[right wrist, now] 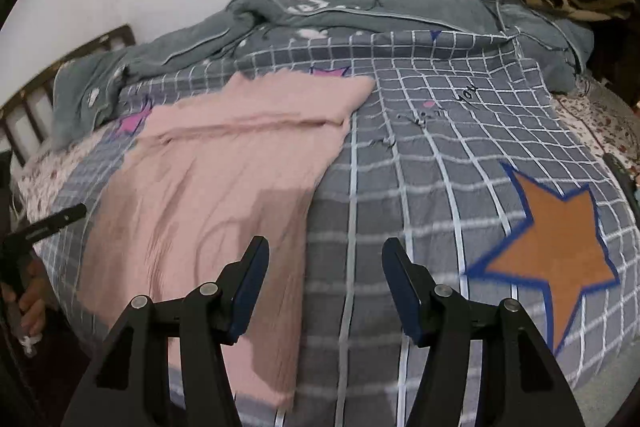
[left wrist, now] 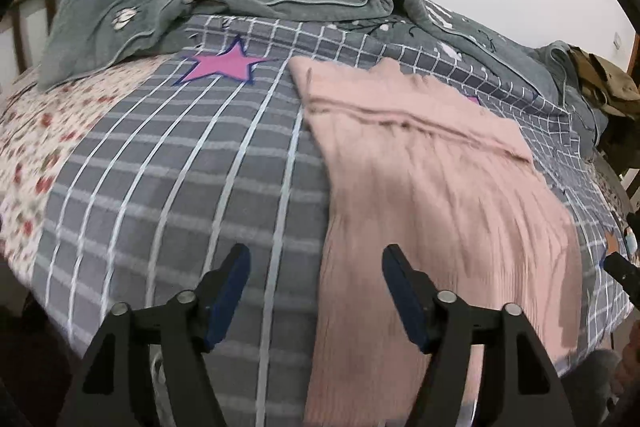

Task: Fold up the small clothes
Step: 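Grasp the sweater hem with both grippers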

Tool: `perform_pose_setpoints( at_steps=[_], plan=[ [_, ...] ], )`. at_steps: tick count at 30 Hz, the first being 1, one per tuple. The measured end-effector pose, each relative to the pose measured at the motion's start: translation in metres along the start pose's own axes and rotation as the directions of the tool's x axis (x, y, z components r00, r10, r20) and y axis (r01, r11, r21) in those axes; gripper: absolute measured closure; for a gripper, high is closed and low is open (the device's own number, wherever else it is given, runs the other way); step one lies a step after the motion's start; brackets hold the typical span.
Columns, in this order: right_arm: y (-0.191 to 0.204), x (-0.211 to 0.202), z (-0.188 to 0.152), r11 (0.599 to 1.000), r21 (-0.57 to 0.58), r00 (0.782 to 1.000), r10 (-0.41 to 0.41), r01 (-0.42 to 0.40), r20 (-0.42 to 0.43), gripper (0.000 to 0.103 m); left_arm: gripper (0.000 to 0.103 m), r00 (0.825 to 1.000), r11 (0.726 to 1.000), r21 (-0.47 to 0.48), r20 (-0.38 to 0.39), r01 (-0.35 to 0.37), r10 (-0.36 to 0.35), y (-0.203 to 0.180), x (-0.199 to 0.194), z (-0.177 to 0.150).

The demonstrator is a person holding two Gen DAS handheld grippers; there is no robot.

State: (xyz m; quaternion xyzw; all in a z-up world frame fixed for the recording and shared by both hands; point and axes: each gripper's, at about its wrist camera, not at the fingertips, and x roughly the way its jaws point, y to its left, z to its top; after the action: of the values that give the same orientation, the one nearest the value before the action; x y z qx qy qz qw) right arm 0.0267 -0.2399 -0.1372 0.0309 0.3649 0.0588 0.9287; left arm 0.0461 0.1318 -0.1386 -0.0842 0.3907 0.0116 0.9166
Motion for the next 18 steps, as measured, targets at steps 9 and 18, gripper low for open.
perform_pose_setpoints(
  at_steps=[9, 18],
  plan=[
    [0.019, 0.001, -0.056, 1.000, -0.028, 1.000, 0.013, -0.014, -0.024, 0.046, 0.034, 0.996, 0.996, -0.053, -0.050, 0.065, -0.068, 0.016, -0.005, -0.053],
    [0.021, 0.017, -0.080, 0.998, 0.016, 0.996, 0.065, -0.065, -0.059, 0.048, 0.051, 0.994, 0.997, -0.013, -0.067, 0.082, -0.083, 0.001, 0.010, -0.065]
  ],
)
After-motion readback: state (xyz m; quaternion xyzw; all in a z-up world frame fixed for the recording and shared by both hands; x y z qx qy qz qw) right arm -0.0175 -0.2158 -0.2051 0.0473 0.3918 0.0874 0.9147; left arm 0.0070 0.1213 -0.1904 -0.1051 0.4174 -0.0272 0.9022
